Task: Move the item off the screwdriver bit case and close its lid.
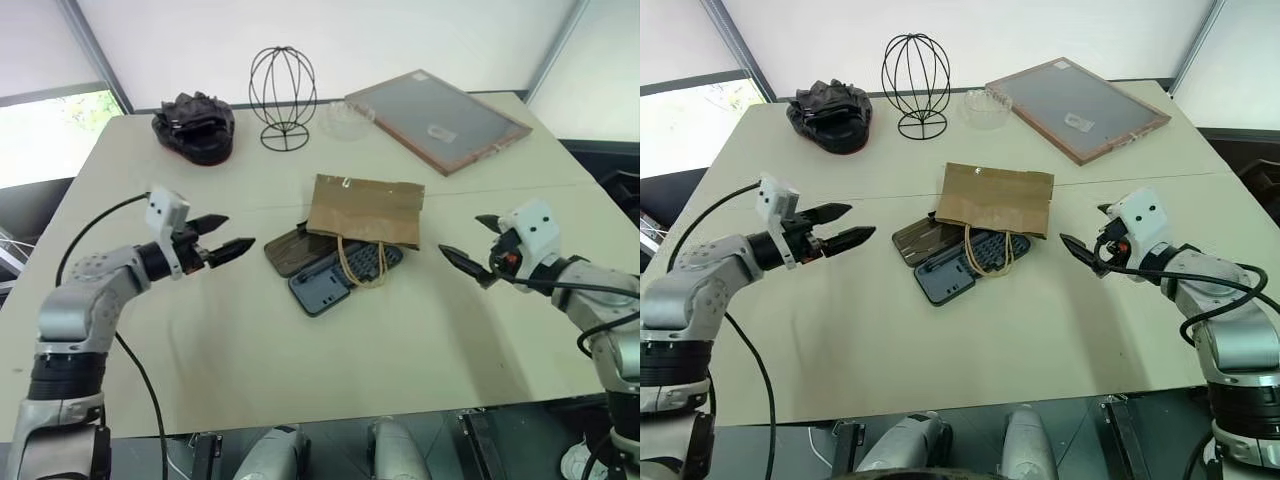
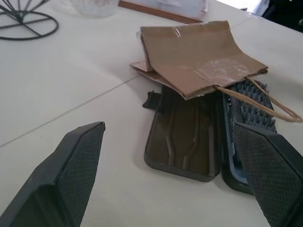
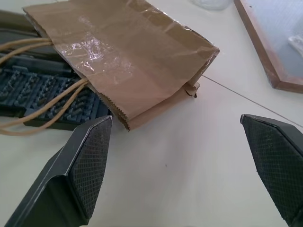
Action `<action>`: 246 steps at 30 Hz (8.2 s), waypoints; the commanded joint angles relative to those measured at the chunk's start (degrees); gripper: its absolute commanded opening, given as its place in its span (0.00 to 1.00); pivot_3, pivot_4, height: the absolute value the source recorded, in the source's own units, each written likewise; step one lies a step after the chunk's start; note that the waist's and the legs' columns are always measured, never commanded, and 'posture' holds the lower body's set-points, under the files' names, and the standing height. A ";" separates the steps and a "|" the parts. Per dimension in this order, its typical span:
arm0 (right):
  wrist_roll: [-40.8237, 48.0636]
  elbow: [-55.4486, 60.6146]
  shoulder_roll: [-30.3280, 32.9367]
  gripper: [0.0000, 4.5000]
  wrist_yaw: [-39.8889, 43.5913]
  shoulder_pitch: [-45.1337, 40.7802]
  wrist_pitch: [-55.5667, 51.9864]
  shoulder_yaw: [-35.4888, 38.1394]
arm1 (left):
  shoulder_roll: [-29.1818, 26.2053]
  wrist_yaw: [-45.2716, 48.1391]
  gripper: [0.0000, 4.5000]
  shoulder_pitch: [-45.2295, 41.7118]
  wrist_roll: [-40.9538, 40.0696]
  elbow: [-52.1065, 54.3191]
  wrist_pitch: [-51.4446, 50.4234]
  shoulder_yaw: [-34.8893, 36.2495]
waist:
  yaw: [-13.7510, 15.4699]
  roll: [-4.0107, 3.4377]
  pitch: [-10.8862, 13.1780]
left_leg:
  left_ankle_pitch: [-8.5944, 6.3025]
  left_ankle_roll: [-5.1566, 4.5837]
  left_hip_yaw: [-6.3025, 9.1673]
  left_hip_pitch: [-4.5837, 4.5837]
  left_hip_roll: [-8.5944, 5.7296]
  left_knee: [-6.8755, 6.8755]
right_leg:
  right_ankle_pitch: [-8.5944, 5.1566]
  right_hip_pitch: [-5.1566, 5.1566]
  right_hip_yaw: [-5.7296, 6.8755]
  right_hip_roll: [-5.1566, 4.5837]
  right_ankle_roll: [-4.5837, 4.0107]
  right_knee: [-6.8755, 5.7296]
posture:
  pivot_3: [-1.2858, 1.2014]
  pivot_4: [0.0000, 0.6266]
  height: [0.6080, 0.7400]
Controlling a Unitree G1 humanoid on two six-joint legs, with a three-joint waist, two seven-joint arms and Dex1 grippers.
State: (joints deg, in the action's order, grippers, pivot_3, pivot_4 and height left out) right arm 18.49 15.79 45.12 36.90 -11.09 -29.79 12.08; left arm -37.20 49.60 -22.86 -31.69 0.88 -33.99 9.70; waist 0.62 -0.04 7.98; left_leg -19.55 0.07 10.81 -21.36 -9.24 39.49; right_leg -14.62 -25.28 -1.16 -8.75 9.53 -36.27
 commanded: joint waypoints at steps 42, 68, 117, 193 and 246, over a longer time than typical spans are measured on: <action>-2.11 -62.27 -20.24 0.99 -4.22 -46.57 8.31 -2.14 | -4.31 6.38 0.99 -3.09 -3.18 6.93 -3.92 0.09 | -2.55 0.00 0.00 | 0.01 0.01 0.03 0.01 0.09 -0.21 | 0.06 -0.09 0.07 0.02 -0.07 0.00 | 0.52 0.24 1.00; -0.10 -62.38 -21.07 0.01 4.49 -48.74 7.95 0.65 | -3.29 1.31 1.00 1.53 -1.65 8.05 -1.03 0.92 | -4.59 -0.05 0.03 | 0.01 0.01 0.05 0.00 0.10 -0.29 | 0.06 -0.13 0.08 0.04 -0.08 -0.10 | 0.52 0.24 1.00; 9.82 -23.79 -11.83 0.87 -16.93 -25.31 -6.69 8.02 | 0.18 4.33 1.00 -0.12 1.99 4.27 2.35 -4.82 | -1.63 -0.09 0.00 | 0.00 0.00 -0.13 -0.03 0.03 0.15 | 0.07 -0.13 -0.01 -0.04 -0.07 -0.39 | 0.52 0.24 1.00; -13.00 -8.96 -7.65 0.99 -26.71 -6.93 -1.71 -4.89 | -2.51 5.30 1.00 1.07 0.43 11.23 -0.68 -7.03 | -2.68 -0.14 0.02 | 0.00 0.00 -0.21 0.02 0.05 0.15 | 0.06 -0.21 -0.09 -0.01 -0.07 -0.74 | 0.52 0.24 1.00; -35.20 -28.56 -7.31 0.20 -49.96 -3.16 11.91 4.64 | -1.49 6.65 1.00 -2.46 -0.11 10.45 -1.39 -9.85 | -1.68 -0.05 -0.04 | 0.01 0.02 -0.51 0.51 0.16 -0.29 | 0.06 0.16 -0.29 0.10 -0.09 -0.04 | 0.52 0.24 1.00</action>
State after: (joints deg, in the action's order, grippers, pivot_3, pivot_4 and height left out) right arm -17.33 -12.48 36.68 -14.51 -13.00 -18.71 16.55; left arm -38.49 55.70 -24.45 -32.14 11.13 -36.67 -0.41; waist -1.06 -0.09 7.94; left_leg -19.54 0.09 10.30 -20.85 -9.07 39.20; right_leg -14.55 -25.11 -1.45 -8.65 9.44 -36.30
